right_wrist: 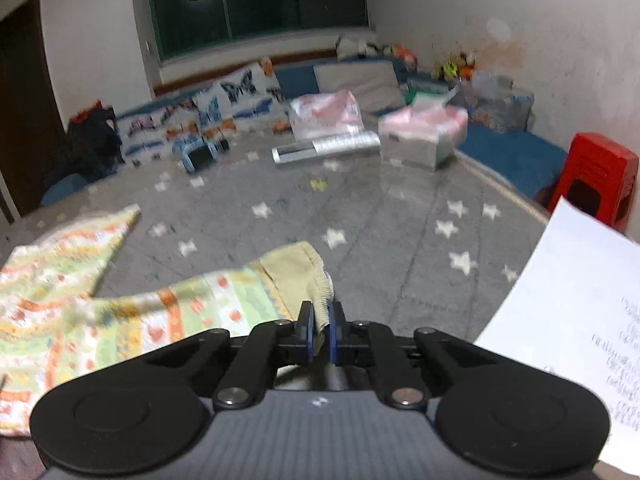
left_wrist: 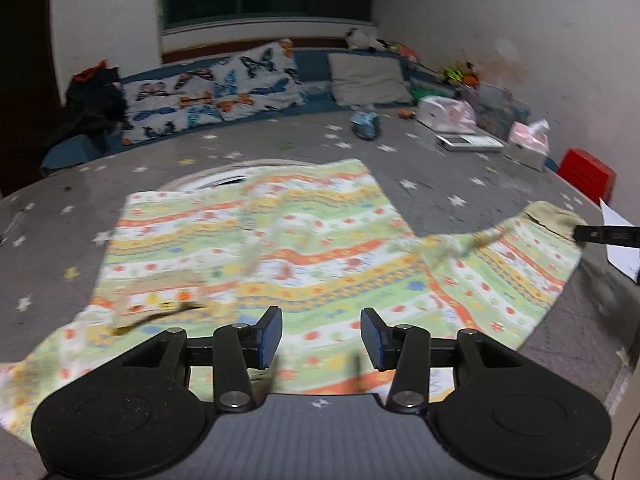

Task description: Fold clothes

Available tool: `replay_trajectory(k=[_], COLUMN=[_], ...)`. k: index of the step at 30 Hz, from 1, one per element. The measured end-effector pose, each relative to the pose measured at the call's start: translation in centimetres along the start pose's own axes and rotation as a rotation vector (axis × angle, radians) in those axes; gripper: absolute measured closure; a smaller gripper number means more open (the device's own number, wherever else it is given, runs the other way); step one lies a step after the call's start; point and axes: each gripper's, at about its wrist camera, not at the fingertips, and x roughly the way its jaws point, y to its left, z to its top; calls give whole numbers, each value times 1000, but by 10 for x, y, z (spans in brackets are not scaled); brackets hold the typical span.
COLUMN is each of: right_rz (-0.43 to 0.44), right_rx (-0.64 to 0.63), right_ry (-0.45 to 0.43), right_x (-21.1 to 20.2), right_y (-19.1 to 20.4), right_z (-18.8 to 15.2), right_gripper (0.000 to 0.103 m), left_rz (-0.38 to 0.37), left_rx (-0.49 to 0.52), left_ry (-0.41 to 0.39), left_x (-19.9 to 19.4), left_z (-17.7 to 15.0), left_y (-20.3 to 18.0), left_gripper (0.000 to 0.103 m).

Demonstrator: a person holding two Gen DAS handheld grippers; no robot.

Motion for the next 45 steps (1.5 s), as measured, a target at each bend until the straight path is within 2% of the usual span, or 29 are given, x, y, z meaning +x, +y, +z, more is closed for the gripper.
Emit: replay_trajectory(k=[4,11,14,18,22,27,30,34,39,45], right_rz=[95,356,463,560,621,678,695,683,574,441], right_rx=[-5,-110,-156,-248,-324,-362,-372,-391,-434,-455], right_ry=[-71,-134,-115,-76,-19,45,84,109,119,184], right_x=[-31,-79,-81,-72,-58,-43,-36,-34,-31,-7], right_y=[17,87,125,181,227,266,277,270,239,210], right_z=[18,50,54,48,31,5,-11,-20,-20,-24], right_gripper=[97,97,97,97,97,95,86,85,85,85], left_rz=[36,87,103,122,143,155,154,151,118,43], left_rx=[-41,-115,-144,-175,-202,-226,-230,-229,-216,-146], left_ry=[-22,-47,-48,-43,-38,-40,-44,-56,-81,-65], left_x=[-14,-34,-39,-46,-51,-54,-56,-58,-59,-37], left_z=[-4,-17,-26,-36,-45,-50,-50,-47,-37,-24], left_y=[23,55,65,79,91,100,101,101,93,61], left_gripper=[55,53,53,53,53,53,53,53,54,57])
